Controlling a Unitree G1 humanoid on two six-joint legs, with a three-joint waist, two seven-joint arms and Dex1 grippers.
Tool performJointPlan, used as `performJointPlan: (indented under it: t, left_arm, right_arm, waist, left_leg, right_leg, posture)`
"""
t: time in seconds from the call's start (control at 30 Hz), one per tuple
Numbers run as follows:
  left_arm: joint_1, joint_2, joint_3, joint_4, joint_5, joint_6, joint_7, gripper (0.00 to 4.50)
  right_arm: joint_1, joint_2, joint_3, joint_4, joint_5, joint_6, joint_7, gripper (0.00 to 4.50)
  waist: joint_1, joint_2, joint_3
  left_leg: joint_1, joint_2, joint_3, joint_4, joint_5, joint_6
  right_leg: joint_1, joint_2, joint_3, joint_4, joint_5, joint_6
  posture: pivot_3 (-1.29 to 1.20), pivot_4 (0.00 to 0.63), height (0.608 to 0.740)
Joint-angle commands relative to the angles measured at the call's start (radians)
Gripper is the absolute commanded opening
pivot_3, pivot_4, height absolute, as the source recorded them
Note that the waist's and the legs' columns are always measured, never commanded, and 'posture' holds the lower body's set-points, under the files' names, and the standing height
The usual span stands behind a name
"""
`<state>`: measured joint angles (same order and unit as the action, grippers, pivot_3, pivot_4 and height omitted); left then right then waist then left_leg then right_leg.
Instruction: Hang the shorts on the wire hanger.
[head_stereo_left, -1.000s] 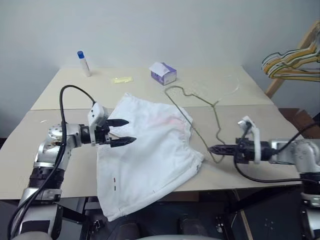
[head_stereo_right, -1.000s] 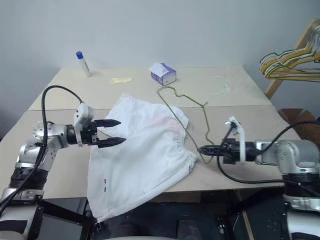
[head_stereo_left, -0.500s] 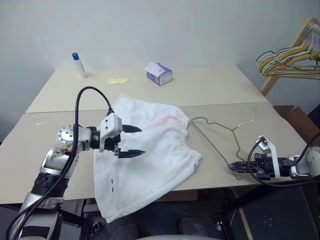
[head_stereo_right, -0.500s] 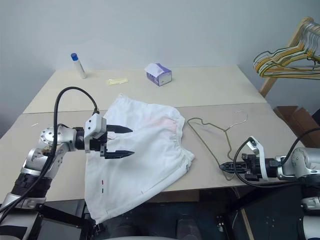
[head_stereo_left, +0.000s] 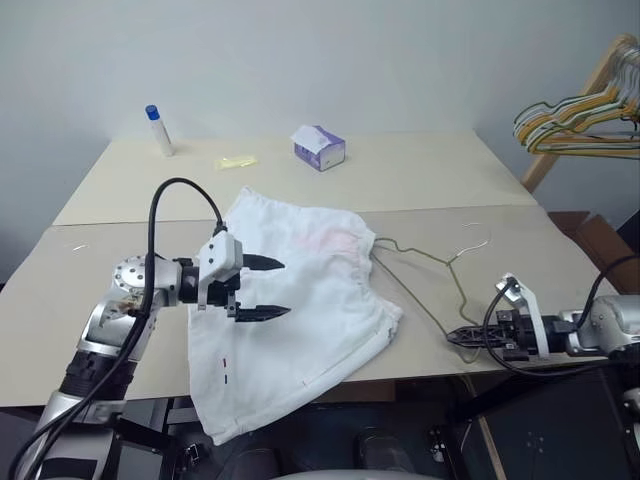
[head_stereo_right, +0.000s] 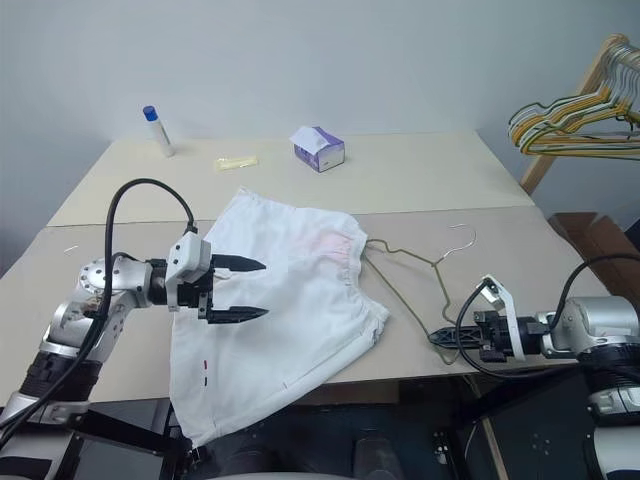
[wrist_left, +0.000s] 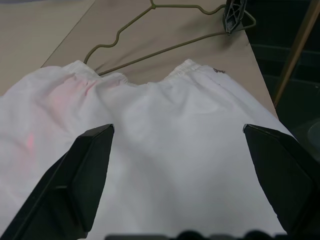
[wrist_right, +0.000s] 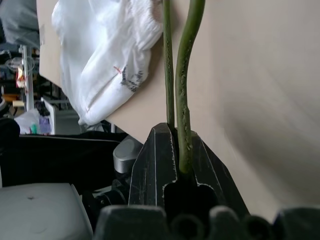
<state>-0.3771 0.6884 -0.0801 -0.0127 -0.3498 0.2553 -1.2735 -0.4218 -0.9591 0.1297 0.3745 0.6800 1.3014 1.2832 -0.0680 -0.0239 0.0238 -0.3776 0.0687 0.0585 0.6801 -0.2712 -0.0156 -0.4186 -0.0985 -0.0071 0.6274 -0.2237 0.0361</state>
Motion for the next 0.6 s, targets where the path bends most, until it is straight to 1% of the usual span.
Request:
performJointPlan:
  t: [0.03,0.17,0.3,0.4,0.5,0.6]
  left_arm:
    - [0.004,0.011,0.023,-0.038,-0.006,-0.024,0.012,4.47]
    - [0.013,0.009,0.015,-0.042,0.004,-0.029,0.021,4.47]
    - [0.014,0.006,0.009,-0.040,0.015,-0.038,0.032,4.47]
    - [0.012,0.003,0.006,-0.038,0.017,-0.039,0.036,4.47]
    - [0.010,0.001,0.001,-0.037,0.021,-0.043,0.041,4.47]
    - [0.010,-0.003,-0.005,-0.034,0.032,-0.050,0.051,4.47]
  right_arm:
    - [0.002,-0.049,0.007,-0.071,0.002,-0.047,0.078,0.00]
    - [-0.005,-0.056,0.057,-0.108,-0.024,-0.066,0.108,0.00]
    - [-0.083,-0.014,0.107,-0.015,-0.086,-0.080,0.092,0.00]
    - [-0.152,0.016,0.148,0.068,-0.138,-0.117,0.115,0.00]
    - [-0.223,0.045,0.189,0.150,-0.184,-0.153,0.153,0.00]
    - [-0.271,0.062,0.244,0.203,-0.226,-0.184,0.220,0.00]
  waist:
    - [0.001,0.000,0.000]
    - [0.002,0.000,0.000]
    - [0.000,0.000,0.000]
    - [0.001,0.000,0.000]
    - [0.002,0.000,0.000]
    - [0.003,0.000,0.000]
  left_leg:
    - [0.000,0.000,0.000,0.000,0.000,0.000]
    - [0.000,0.000,0.000,0.000,0.000,0.000]
    - [0.002,0.000,0.000,0.000,0.000,0.000]
    - [0.002,0.000,0.000,0.000,0.000,0.000]
    - [0.001,0.000,0.000,0.000,0.000,0.000]
    - [0.001,0.000,0.000,0.000,0.000,0.000]
  right_leg:
    - [0.000,0.000,0.000,0.000,0.000,0.000]
    - [0.000,0.000,0.000,0.000,0.000,0.000]
    - [0.001,0.000,0.000,0.001,0.000,0.000]
    - [0.000,0.000,0.001,0.001,0.000,0.000]
    - [0.000,0.000,0.000,0.001,0.000,0.000]
    - [0.000,0.000,0.000,0.001,0.000,0.000]
  posture:
    - [-0.04,0.000,0.740]
    - [-0.04,0.000,0.740]
    - [-0.04,0.000,0.740]
    - [-0.03,0.000,0.740]
    - [-0.02,0.000,0.740]
    - [-0.01,0.000,0.740]
